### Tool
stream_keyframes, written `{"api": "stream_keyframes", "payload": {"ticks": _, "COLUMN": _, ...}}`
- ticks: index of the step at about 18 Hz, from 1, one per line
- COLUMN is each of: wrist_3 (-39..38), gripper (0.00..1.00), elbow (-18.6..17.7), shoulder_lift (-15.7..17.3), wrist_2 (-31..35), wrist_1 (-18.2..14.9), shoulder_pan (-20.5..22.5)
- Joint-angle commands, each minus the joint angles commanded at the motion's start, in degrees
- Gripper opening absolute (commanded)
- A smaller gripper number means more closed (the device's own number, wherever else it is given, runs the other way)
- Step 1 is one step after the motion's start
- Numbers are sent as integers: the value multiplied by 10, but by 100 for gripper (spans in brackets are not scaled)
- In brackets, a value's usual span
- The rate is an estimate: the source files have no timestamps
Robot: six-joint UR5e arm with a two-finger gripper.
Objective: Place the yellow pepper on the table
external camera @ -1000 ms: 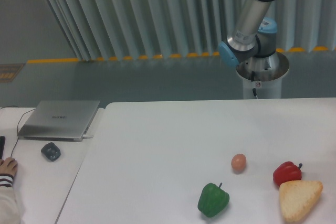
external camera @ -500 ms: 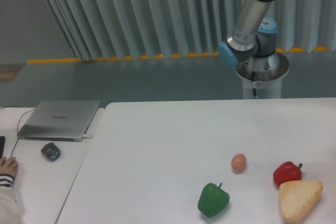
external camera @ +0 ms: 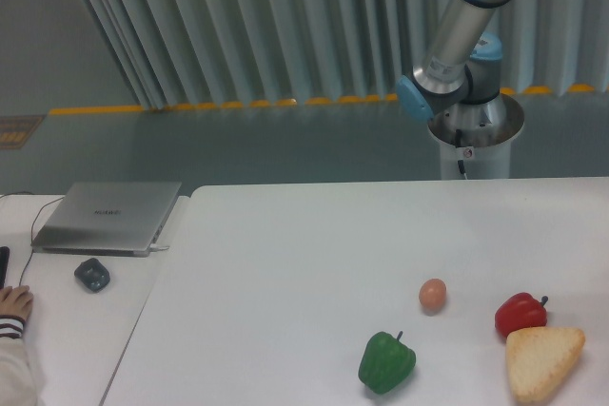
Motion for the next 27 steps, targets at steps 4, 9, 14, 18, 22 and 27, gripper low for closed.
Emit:
{"api": "stream_keyframes", "payload": {"ticks": 4, "wrist_3": -1, "gripper": 100, "elbow": 10, "shoulder_lift": 2, "wrist_2": 6, "wrist_1": -14, "shoulder_pan": -4}}
{"api": "stream_keyframes", "payload": {"ticks": 9, "wrist_3": -1, "gripper": 100, "elbow": 28, "shoulder_lift": 5, "wrist_2": 9, "wrist_1": -45, "shoulder_pan": -5}}
{"api": "stream_keyframes", "payload": {"ticks": 14, "wrist_3": 12, "gripper": 100, "elbow": 35, "shoulder_lift": -5, "wrist_2": 8, "wrist_1": -59, "shoulder_pan": 4}}
{"api": "stream_keyframes", "payload": {"ticks": 18, "wrist_3": 13, "gripper": 100, "elbow": 33, "shoulder_lift": -6, "wrist_2": 56, "wrist_1": -55, "shoulder_pan": -3}}
{"api": "stream_keyframes", "payload": {"ticks": 22, "wrist_3": 13, "gripper": 100, "elbow": 31, "shoulder_lift": -17, "wrist_2": 55, "wrist_1": -54, "shoulder_pan": -2}}
{"api": "stream_keyframes", "payload": {"ticks": 27, "wrist_3": 11, "gripper": 100, "elbow": 32, "shoulder_lift": -23, "wrist_2": 38, "wrist_1": -54, "shoulder_pan": -1}}
